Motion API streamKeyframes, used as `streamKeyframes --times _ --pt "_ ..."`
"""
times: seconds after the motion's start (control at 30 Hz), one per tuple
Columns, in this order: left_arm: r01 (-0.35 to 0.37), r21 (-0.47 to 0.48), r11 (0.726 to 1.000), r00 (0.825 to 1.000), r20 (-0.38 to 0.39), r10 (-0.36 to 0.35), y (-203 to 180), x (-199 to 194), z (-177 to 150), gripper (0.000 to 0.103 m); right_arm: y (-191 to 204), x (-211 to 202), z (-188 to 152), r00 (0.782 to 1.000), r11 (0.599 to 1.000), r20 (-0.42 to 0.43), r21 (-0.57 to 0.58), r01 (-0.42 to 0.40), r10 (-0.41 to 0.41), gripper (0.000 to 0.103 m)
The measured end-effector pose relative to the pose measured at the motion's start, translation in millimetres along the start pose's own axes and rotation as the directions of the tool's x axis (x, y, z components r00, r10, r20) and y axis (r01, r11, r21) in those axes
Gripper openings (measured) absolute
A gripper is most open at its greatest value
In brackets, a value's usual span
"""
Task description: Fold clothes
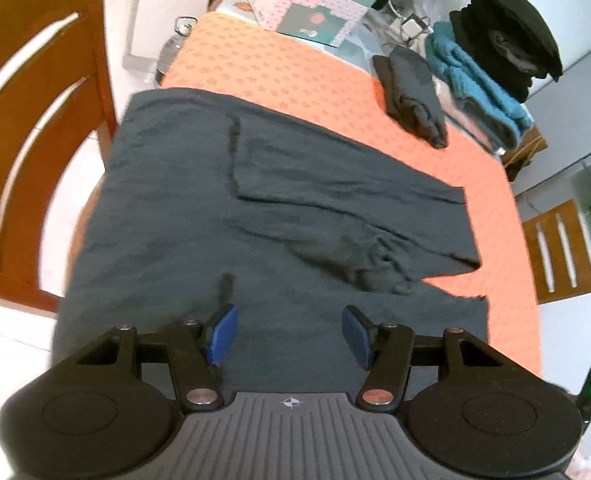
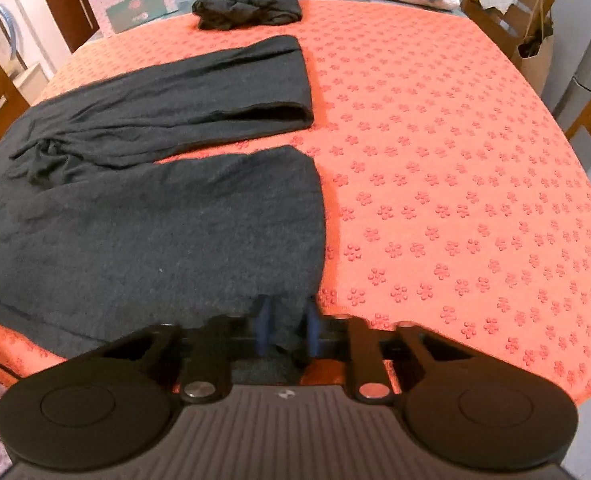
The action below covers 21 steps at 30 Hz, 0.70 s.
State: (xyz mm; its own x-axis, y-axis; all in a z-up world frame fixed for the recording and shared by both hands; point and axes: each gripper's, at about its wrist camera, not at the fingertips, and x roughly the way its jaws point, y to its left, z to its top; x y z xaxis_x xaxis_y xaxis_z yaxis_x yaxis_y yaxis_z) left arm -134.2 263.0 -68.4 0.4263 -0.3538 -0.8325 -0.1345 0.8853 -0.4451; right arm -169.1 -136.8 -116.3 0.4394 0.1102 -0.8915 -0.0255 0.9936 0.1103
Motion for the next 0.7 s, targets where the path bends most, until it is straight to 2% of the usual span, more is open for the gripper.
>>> streamKeyframes --times 0.2,0.4,0.53,0.7 --pt "0.109 -0.063 0.992 0.993 -0.035 -0.111 -19.8 20.9 3.4 0.061 5.7 -15.9 9.6 0.998 0.998 0.042 0.049 -0.043 0.04 0.006" --pt "0.236 -0.104 0.966 0.966 -0.085 -0.245 -53.4 47.5 3.2 0.062 26.6 -38.8 24.2 0.991 0.994 0.085 0.015 -0.108 0.106 0.006" --pt "0.301 -0.104 0.948 0.941 -0.131 -0.313 -80.5 68.8 4.8 0.066 52.2 -46.3 29.8 0.985 0.987 0.082 -0.069 -0.148 0.153 0.006" --pt "0.33 -0.016 0.944 0.922 -0.21 -0.326 -114.4 92.4 0.3 0.066 90.1 -53.5 31.8 0.977 0.956 0.07 -0.229 -0.182 0.203 0.006"
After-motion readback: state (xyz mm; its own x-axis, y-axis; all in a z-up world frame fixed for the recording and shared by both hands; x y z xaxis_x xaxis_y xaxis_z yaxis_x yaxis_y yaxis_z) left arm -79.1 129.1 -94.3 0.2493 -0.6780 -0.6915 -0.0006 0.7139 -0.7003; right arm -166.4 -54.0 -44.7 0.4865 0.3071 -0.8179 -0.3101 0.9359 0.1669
